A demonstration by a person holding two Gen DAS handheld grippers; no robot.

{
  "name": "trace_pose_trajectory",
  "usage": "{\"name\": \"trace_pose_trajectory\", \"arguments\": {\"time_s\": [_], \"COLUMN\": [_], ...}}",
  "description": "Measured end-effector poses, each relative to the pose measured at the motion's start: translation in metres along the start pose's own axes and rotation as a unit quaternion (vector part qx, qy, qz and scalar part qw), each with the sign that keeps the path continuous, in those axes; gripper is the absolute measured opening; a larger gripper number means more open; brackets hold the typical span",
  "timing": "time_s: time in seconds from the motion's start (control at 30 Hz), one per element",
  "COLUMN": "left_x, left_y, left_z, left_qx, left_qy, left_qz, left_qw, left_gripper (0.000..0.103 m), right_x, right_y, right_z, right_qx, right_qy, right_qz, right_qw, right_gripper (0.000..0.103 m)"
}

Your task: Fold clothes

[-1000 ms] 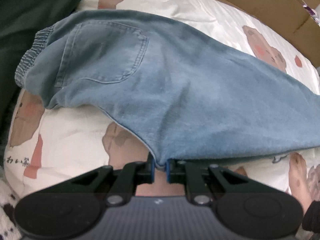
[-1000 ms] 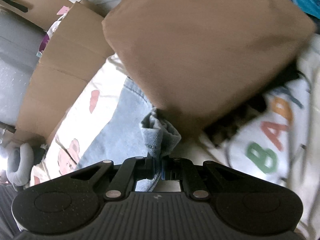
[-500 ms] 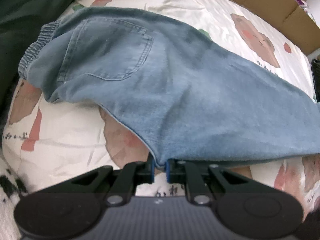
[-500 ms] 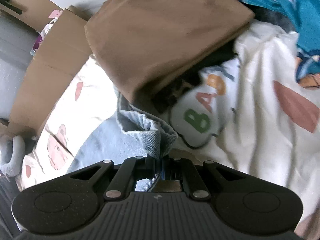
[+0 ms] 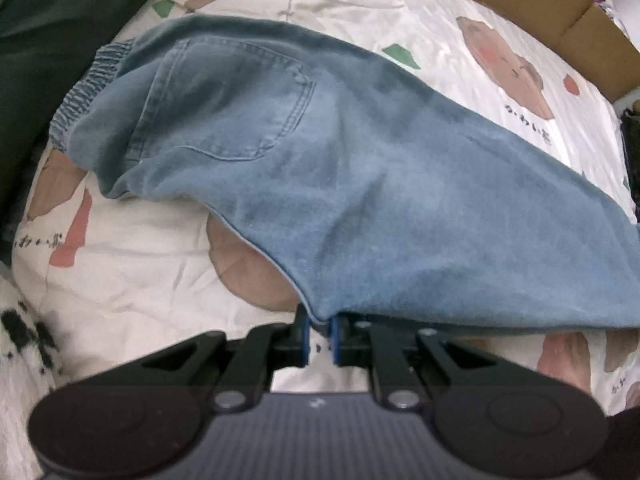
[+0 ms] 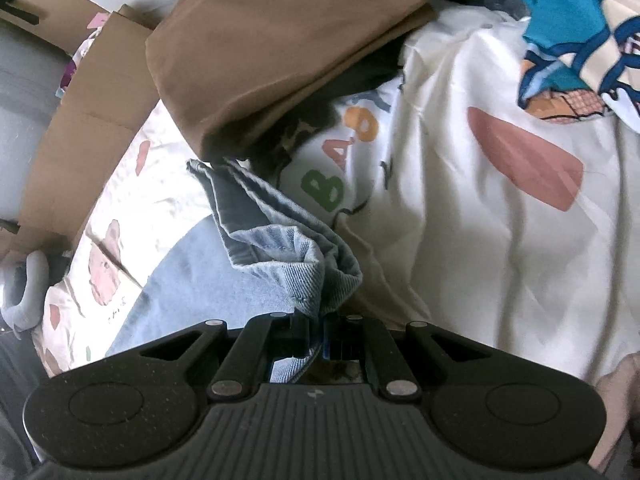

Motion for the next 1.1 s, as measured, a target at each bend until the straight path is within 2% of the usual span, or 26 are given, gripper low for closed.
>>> {"name": "trace_pose_trajectory", "arguments": {"time_s": [0.37,0.67,0.83,0.97,1.1], "left_x": [-0.007,-0.005,-0.024,-0.043,-0.045], "left_y": [-0.001,-0.002,-0.003,-0.002,-0.003], "left_z": [0.001,-0.003,0.001,0.005,0.007], "left_qx": [0.01,-0.006,0.002,0.011,0.003], "left_qy": [-0.005,-0.006,-0.007,-0.003,0.007], "left_qz": [0.004,0.011,0.02,0.028,0.03], "left_qw": [0.9999,0.9999,0.9998,0.9995,0.9995], "left_gripper": [0.01,0.01,0.01,0.011,0.009], "right_x": [0.017,0.035,0.028,0.013,0.016], "right_y": [-0.024,-0.036,-0.042,-0.049,-0.051], "right_z": [-0.021,-0.037,-0.05,-0.061,-0.073], "right_qx": [-0.009,-0.028,-0.047,-0.053,-0.065], "right_qy": [-0.021,-0.032,-0.039,-0.056,-0.075], "right_qz": [0.02,0.037,0.046,0.062,0.067], "right_qw": [1.0,0.998,0.997,0.995,0.993], "right_gripper": [0.004,0.005,0.005,0.009,0.021]}}
Point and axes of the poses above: each gripper's, at about its wrist camera, not at the fingertips, and x roughly against the way its jaws point, z to its left, y to its top, the point moved 5 cm from there along -x, roughly the way its jaws point, and after that the axes turned 11 degrees about x, right-handed, at the moved point
